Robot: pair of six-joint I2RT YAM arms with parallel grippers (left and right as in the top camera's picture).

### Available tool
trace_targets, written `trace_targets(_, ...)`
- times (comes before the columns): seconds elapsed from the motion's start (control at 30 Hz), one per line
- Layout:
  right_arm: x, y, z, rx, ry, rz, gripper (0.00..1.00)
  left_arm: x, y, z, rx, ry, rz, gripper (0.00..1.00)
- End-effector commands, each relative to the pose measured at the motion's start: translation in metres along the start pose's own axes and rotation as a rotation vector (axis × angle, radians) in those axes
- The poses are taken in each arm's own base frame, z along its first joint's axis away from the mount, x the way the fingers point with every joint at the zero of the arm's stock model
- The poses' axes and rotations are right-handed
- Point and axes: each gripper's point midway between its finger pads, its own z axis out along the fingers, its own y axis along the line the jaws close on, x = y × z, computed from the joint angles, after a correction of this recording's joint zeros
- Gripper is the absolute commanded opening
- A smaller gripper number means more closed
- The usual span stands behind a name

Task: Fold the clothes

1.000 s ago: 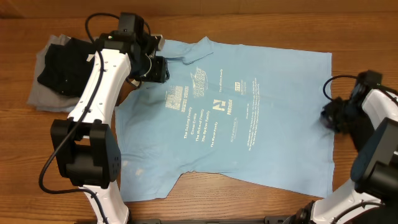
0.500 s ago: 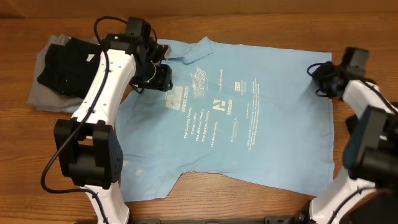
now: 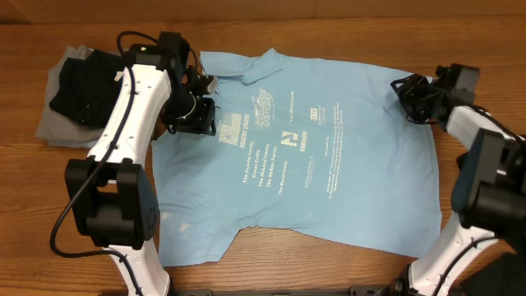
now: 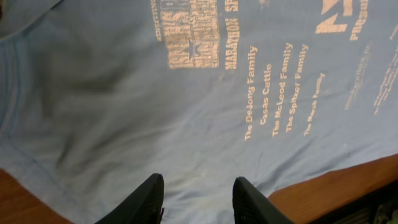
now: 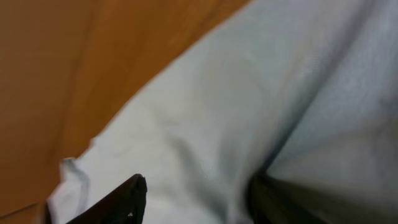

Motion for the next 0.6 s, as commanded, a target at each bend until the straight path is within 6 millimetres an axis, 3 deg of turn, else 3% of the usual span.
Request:
trace_targets(0.0, -0.028, 0.092, -0.093, -0.209, -0.102, -0.129, 0.59, 0.002, -0.016, -0.057, -0.005, -0.155, 0.057, 0.49)
trace_targets(0.03, -0.028, 0.105, -0.113, -0.221, -0.123, -0.144, 0.61, 0.006, -0.02, -0.071, -0.014, -0.187, 0.065, 0.71)
trace_targets(0.07, -0.027, 0.114, -0.126, -0.228, -0.136, -0.157, 0.62, 0.009, -0.021, -0.078, -0.022, -0.202, 0.067, 1.0)
trace_targets(0.2, -0.009, 0.146, -0.188, -0.24, -0.179, -0.201, 0.66, 0.045, -0.013, -0.128, -0.165, -0.292, -0.069, 1.0)
trace_targets(0.37, 0.024, 0.156, -0.23, -0.224, -0.156, -0.18, 0.67, 0.096, -0.009, -0.163, -0.253, -0.348, -0.25, 1.0)
trace_targets(0.47, 0.045, 0.146, -0.237, -0.182, -0.098, -0.133, 0.68, 0.134, 0.003, -0.168, -0.337, -0.342, -0.386, 1.0)
trace_targets(0.57, 0.066, 0.124, -0.233, -0.096, -0.014, -0.083, 0.68, 0.158, 0.007, -0.147, -0.337, -0.314, -0.458, 1.0)
